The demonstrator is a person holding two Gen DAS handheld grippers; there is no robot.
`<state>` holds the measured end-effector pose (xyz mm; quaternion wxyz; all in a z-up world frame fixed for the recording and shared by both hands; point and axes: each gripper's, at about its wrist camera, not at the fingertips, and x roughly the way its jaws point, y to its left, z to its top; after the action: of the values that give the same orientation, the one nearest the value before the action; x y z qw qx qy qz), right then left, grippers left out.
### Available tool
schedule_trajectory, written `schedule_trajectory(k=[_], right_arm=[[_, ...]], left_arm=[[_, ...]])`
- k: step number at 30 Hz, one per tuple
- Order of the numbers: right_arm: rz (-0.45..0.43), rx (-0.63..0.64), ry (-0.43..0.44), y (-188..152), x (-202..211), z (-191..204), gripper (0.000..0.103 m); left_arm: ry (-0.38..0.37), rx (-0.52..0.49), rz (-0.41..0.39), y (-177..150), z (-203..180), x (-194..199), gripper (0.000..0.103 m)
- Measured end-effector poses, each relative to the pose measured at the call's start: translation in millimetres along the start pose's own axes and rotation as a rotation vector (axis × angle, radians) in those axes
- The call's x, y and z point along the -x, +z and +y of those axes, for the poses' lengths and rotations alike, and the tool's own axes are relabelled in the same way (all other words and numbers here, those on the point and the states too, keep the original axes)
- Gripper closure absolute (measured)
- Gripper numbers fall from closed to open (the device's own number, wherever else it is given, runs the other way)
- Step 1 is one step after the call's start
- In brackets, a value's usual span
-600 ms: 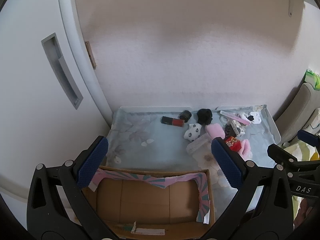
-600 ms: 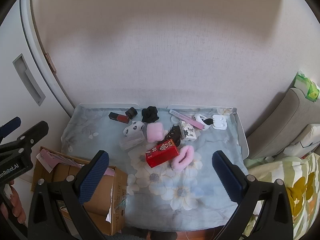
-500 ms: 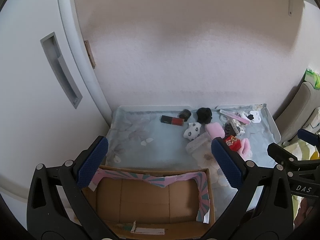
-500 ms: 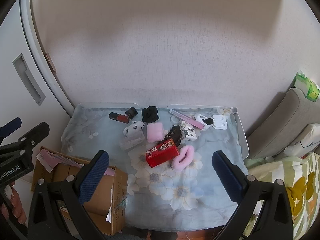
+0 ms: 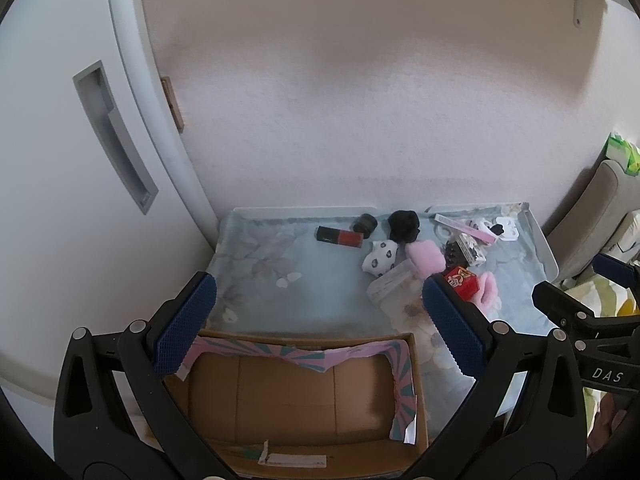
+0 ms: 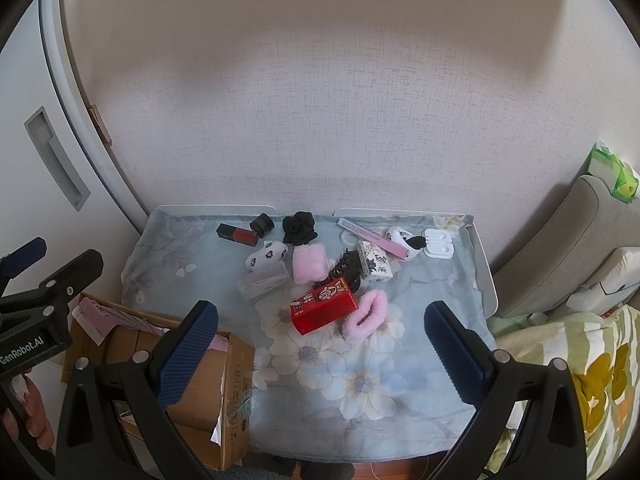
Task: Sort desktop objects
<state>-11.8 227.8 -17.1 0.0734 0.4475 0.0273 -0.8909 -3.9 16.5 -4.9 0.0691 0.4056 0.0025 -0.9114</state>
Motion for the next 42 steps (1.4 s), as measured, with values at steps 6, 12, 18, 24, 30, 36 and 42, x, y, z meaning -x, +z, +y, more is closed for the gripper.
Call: schedule_trajectory(k=[6, 12, 18, 24, 30, 36, 42], right_arm=[[0.006, -0.004, 0.001, -1, -1, 0, 0.001], [0.010, -0.011, 0.007, 0, -1, -2, 0.001], [0.015, -0.009, 0.011, 0, -3, -6, 0.001], [0.007, -0.012, 0.018, 0, -6, -26, 0.001], [0.082, -0.046, 0.019, -5, -33, -53, 0.001], [0.161, -0.065, 0.048, -15, -66, -65, 0.001], [0.240, -0.048, 0.045, -32, -108, -82, 0.001]], left_arm=[[0.008, 0.002, 0.001, -1, -1, -1, 0.000], [0.017, 0.005, 0.005, -3, -1, -2, 0.000], [0.030, -0.012, 0.024, -2, 1, -9, 0.000], [0.006, -0.076, 0.048, 5, 3, -28, 0.000], [-0.073, -0.190, 0.121, 8, -14, -68, 0.000], [-0.124, -0.235, 0.209, 7, -38, -123, 0.000], [-0.144, -0.292, 0.311, -8, -64, -182, 0.002]])
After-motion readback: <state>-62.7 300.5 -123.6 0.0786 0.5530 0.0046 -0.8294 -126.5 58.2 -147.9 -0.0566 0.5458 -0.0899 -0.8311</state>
